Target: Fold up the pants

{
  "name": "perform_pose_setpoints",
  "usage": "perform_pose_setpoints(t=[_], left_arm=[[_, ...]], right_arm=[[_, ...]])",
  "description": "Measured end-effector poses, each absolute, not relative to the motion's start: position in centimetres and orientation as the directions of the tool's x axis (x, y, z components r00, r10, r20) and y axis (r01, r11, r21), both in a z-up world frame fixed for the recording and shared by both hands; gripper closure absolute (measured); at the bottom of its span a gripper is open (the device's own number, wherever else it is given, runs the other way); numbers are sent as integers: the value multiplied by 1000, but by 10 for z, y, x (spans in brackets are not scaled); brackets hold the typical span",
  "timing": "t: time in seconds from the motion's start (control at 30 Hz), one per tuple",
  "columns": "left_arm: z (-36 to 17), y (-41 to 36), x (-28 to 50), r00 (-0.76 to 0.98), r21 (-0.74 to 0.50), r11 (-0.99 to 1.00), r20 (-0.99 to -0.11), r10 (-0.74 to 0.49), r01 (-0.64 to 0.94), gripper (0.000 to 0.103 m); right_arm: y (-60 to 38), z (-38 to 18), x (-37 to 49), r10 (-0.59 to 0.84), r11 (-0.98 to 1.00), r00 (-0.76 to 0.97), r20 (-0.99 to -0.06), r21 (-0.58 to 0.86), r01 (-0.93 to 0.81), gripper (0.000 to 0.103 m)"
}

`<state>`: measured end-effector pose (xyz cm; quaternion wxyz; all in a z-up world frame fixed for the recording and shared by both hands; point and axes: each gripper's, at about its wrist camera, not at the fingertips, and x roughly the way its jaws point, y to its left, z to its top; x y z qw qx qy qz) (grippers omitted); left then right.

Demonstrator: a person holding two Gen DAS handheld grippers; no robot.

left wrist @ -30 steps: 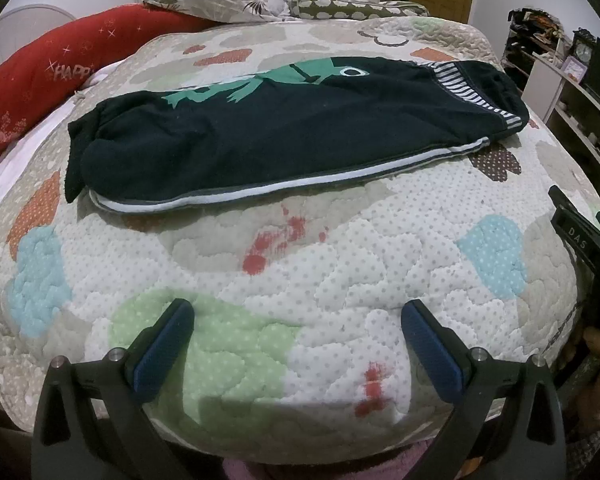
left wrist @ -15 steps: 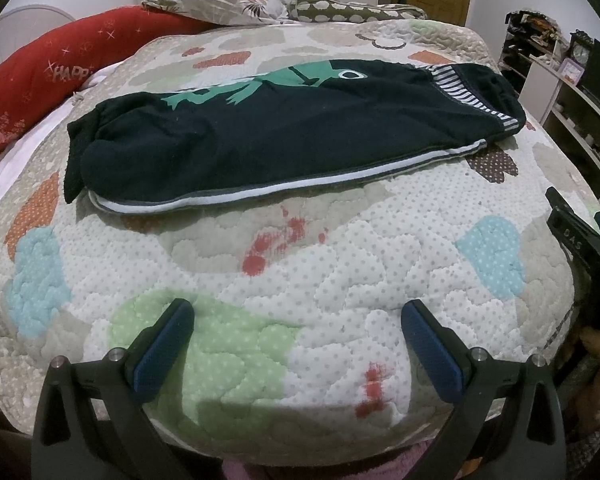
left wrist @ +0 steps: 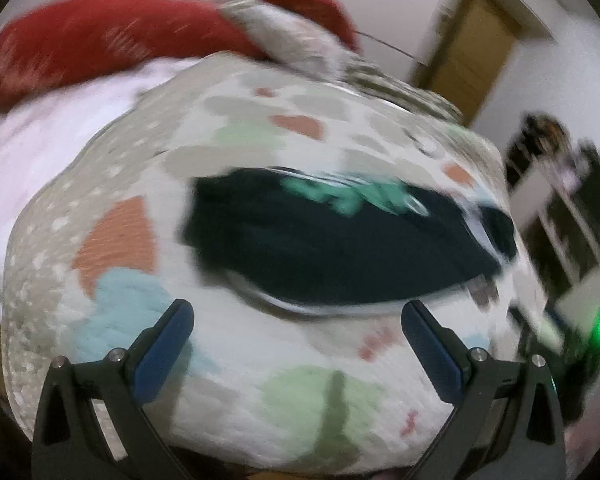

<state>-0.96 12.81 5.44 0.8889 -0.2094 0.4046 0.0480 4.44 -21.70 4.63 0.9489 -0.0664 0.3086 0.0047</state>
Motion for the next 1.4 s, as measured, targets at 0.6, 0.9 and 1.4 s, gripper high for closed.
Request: perform_pose_setpoints(t=[0.6, 0.9, 1.4], left_arm=[[36, 234, -27, 659, -389, 805, -752, 4, -448, 0], [34, 227, -20, 651, -374, 824, -759, -7, -427, 0], [14, 174, 68, 574, -370, 893, -801, -167, -256, 0]], right_arm=[[-30, 41, 1, 374, 734, 662, -650, -229, -639, 3], [-50, 31, 14, 338, 810, 640, -690, -133, -572, 3], [-70, 14, 11, 342, 844, 616, -709, -56, -533, 3]])
